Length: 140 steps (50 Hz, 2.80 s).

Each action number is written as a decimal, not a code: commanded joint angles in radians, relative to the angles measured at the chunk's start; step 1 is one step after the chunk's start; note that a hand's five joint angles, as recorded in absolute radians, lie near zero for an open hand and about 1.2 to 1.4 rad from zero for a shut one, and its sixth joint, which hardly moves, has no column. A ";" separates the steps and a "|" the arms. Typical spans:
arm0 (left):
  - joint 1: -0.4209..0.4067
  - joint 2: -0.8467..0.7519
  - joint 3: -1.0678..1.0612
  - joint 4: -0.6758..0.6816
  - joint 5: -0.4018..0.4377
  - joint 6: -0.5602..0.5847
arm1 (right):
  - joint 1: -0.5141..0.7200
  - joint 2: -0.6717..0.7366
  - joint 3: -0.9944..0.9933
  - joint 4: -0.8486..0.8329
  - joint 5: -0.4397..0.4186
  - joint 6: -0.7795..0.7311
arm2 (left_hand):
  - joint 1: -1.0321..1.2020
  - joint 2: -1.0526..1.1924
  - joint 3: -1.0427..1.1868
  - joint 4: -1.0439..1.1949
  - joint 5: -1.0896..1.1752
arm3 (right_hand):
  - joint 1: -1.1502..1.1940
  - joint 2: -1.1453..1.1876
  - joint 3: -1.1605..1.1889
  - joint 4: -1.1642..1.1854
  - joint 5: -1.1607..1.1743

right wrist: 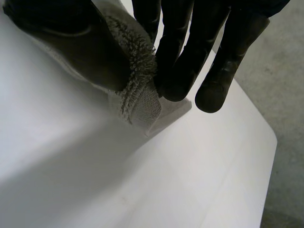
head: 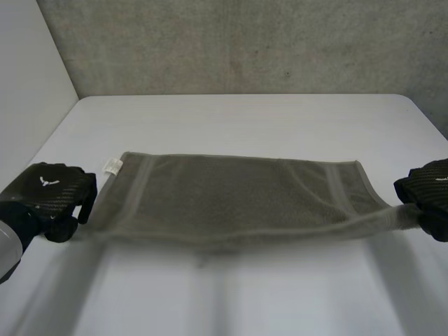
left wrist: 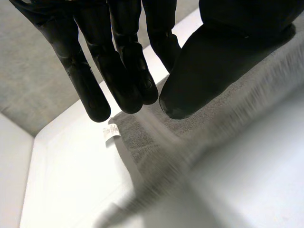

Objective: Fold the towel.

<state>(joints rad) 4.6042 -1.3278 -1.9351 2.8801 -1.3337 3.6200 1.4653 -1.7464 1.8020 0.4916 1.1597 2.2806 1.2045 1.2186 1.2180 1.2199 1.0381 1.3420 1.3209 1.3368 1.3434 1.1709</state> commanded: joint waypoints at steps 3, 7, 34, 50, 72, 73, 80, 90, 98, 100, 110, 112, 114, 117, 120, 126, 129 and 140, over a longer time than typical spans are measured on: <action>-0.041 -0.259 0.152 0.118 0.034 0.034 | 0.015 0.241 -0.094 -0.174 -0.035 0.089 | 0.192 0.178 0.178 0.176 0.184 | 0.054 0.075 0.059 0.053 0.051; -0.062 -0.413 0.271 0.165 0.027 0.035 | 0.038 0.348 -0.165 -0.212 -0.019 0.160 | 0.192 0.178 0.178 0.176 0.184 | 0.054 0.075 0.059 0.053 0.051; -0.153 -0.436 0.228 0.142 -0.009 -0.147 | 0.184 0.568 -0.256 -0.370 0.136 0.240 | -0.557 -0.571 -0.570 -0.572 -0.565 | 0.054 0.075 0.059 0.053 0.051; -0.120 -0.202 -0.125 0.149 0.016 -0.132 | 0.182 0.547 -0.210 -0.401 0.136 0.240 | -0.518 -0.532 -0.532 -0.534 -0.526 | 0.054 0.075 0.059 0.053 0.051; -0.058 -0.215 -0.297 0.295 0.073 -0.054 | 0.185 0.545 -0.188 -0.420 0.136 0.238 | -0.354 -0.368 -0.367 -0.369 -0.362 | 0.054 0.075 0.059 0.053 0.051; -0.058 -0.215 -0.300 0.295 0.073 -0.054 | 0.185 0.547 -0.188 -0.421 0.136 0.238 | -0.354 -0.368 -0.367 -0.369 -0.362 | 0.054 0.075 0.059 0.053 0.051; -0.059 -0.217 -0.318 0.298 0.073 -0.054 | 0.185 0.547 -0.181 -0.436 0.138 0.238 | -0.363 -0.377 -0.376 -0.378 -0.371 | 0.054 0.075 0.059 0.053 0.051; -0.062 -0.235 -0.324 0.300 0.073 -0.054 | 0.185 0.547 -0.177 -0.458 0.146 0.238 | -0.372 -0.386 -0.385 -0.387 -0.380 | 0.054 0.075 0.059 0.053 0.051; -0.062 -0.263 -0.324 0.323 0.073 -0.054 | 0.182 0.547 -0.179 -0.469 0.150 0.238 | -0.374 -0.389 -0.388 -0.390 -0.383 | 0.054 0.075 0.059 0.053 0.051; -0.064 -0.275 -0.324 0.334 0.071 -0.054 | 0.182 0.548 -0.177 -0.469 0.150 0.238 | -0.366 -0.380 -0.379 -0.381 -0.374 | 0.054 0.075 0.059 0.053 0.051; -0.067 -0.326 -0.314 0.353 0.070 -0.055 | 0.185 0.550 -0.174 -0.469 0.149 0.238 | -0.281 -0.295 -0.294 -0.296 -0.289 | 0.054 0.075 0.059 0.053 0.051; -0.068 -0.332 -0.314 0.366 0.070 -0.055 | 0.185 0.550 -0.173 -0.469 0.149 0.238 | -0.248 -0.262 -0.262 -0.264 -0.256 | 0.054 0.075 0.059 0.053 0.051; -0.068 -0.335 -0.315 0.390 0.070 -0.054 | 0.185 0.551 -0.171 -0.469 0.149 0.238 | -0.149 -0.163 -0.162 -0.164 -0.157 | 0.054 0.075 0.059 0.053 0.051; -0.068 -0.337 -0.317 0.403 0.070 -0.054 | 0.185 0.551 -0.171 -0.469 0.149 0.238 | -0.104 -0.118 -0.118 -0.120 -0.113 | 0.054 0.075 0.059 0.053 0.051; -0.068 -0.341 -0.318 0.418 0.068 -0.054 | 0.185 0.550 -0.171 -0.470 0.149 0.238 | -0.016 -0.030 -0.030 -0.032 -0.024 | 0.054 0.075 0.059 0.053 0.051; -0.059 -0.332 -0.303 0.438 0.054 -0.052 | 0.181 0.547 -0.174 -0.469 0.150 0.238 | 0.192 0.178 0.178 0.176 0.184 | 0.054 0.075 0.059 0.053 0.051; -0.062 -0.300 -0.280 0.433 0.057 -0.052 | 0.181 0.542 -0.177 -0.467 0.152 0.237 | 0.192 0.178 0.178 0.176 0.184 | 0.054 0.075 0.059 0.053 0.051; -0.065 -0.222 -0.162 0.433 0.073 -0.055 | 0.190 0.521 -0.190 -0.466 0.152 0.238 | 0.192 0.178 0.178 0.176 0.184 | 0.054 0.075 0.059 0.053 0.051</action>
<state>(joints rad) 4.5440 -1.5620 -2.1705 3.3098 -1.2720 3.5673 1.6488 -1.2239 1.6210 0.0337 1.3157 2.5102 1.1950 1.2168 1.2157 1.2168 1.0285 1.3419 1.3209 1.3368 1.3434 1.1710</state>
